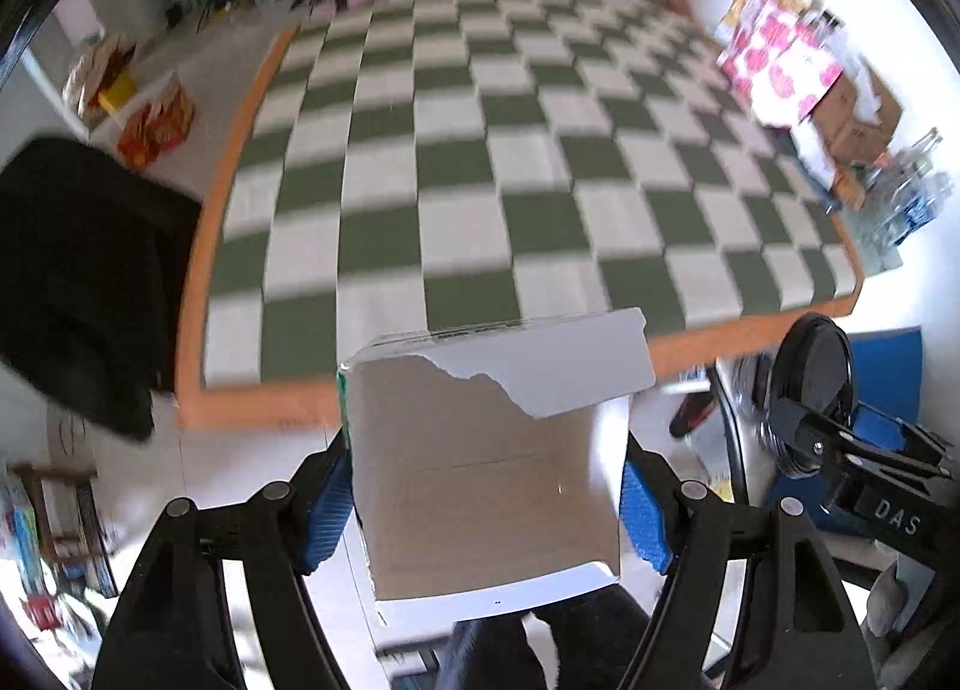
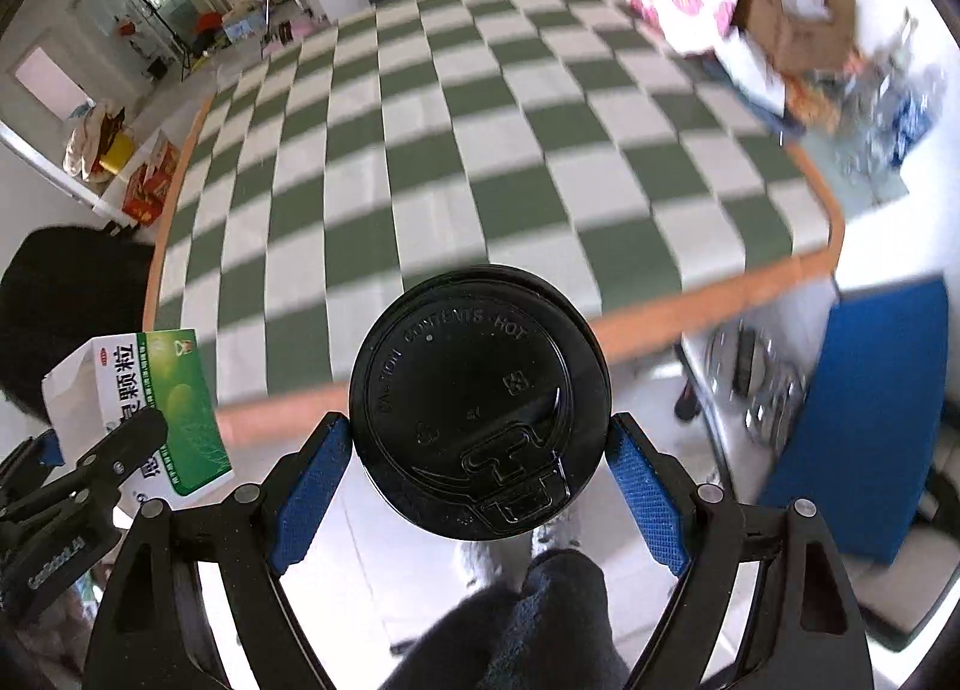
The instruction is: Collect trash
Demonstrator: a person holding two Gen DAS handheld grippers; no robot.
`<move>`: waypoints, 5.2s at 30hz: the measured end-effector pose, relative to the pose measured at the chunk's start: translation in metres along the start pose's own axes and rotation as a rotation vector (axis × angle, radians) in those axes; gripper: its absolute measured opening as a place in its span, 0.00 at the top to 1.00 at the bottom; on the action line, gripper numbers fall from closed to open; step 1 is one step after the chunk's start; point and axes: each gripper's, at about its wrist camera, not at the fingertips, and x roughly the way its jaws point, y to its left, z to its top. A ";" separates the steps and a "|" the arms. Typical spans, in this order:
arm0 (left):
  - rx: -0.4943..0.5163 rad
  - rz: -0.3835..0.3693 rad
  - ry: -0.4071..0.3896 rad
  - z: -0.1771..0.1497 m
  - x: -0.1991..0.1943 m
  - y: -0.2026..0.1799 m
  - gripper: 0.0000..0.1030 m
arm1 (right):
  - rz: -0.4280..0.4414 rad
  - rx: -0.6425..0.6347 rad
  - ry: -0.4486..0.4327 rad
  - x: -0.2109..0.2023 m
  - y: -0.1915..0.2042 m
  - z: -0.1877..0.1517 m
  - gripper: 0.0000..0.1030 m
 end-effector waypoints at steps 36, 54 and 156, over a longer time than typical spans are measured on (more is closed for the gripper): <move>-0.282 -0.054 0.464 -0.156 0.429 0.067 0.00 | 0.276 0.135 0.529 0.520 -0.077 -0.198 0.00; -0.187 0.085 0.309 -0.146 0.233 0.030 0.00 | -0.065 -0.166 0.306 0.315 -0.048 -0.153 0.00; -0.201 -0.317 -0.064 -0.104 -0.209 0.015 0.00 | 0.325 -0.259 0.168 -0.217 0.014 -0.099 0.00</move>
